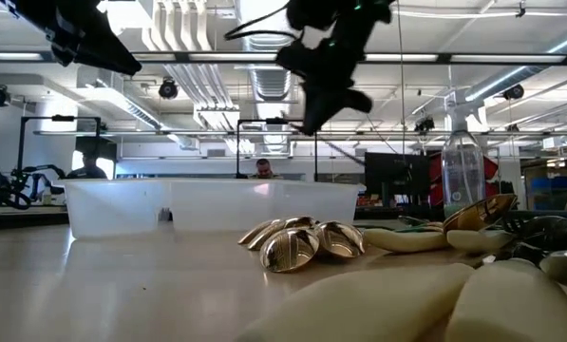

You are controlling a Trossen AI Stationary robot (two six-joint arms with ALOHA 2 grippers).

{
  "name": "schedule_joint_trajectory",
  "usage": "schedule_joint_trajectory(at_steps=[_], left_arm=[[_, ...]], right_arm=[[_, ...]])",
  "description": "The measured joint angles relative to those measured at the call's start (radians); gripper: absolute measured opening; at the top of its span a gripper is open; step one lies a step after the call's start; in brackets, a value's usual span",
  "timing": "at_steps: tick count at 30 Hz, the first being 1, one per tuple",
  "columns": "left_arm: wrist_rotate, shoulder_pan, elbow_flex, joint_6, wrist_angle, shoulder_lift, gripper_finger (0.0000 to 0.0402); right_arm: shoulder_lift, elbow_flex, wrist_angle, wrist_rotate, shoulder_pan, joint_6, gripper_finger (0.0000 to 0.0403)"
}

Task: Sort silverware
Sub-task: Put the black fork into the transparent silverware tray

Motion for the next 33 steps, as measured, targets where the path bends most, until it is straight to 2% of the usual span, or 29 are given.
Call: schedule_joint_trajectory(at_steps=[7, 14, 18, 24, 33], left_arm=[[0.05, -0.002, 0.0, -0.034, 0.001, -0.016, 0.0118], [0.065, -0.002, 0.0, -0.038, -0.001, -0.02, 0.0118], [0.066, -0.002, 0.0, -0.038, -0.001, -0.02, 0.0118], [0.065, -0.002, 0.0, -0.027, -0.003, -0.02, 0.0118], [0.063, -0.002, 0.0, -0.021, -0.011, -0.023, 0.0118]], right_arm=[[0.266, 0.226, -0.038, -0.144, -0.09, 0.031, 0.0], [0.501, 0.415, -0.121, -0.158, -0.152, 0.037, 0.0], [0.589, 0.5, -0.182, -0.161, -0.166, 0.028, 0.0], [0.604, 0.557, -0.237, -0.156, -0.167, -0.003, 0.001], [0.521, 0.577, -0.32, -0.13, -0.16, -0.118, 0.0097]])
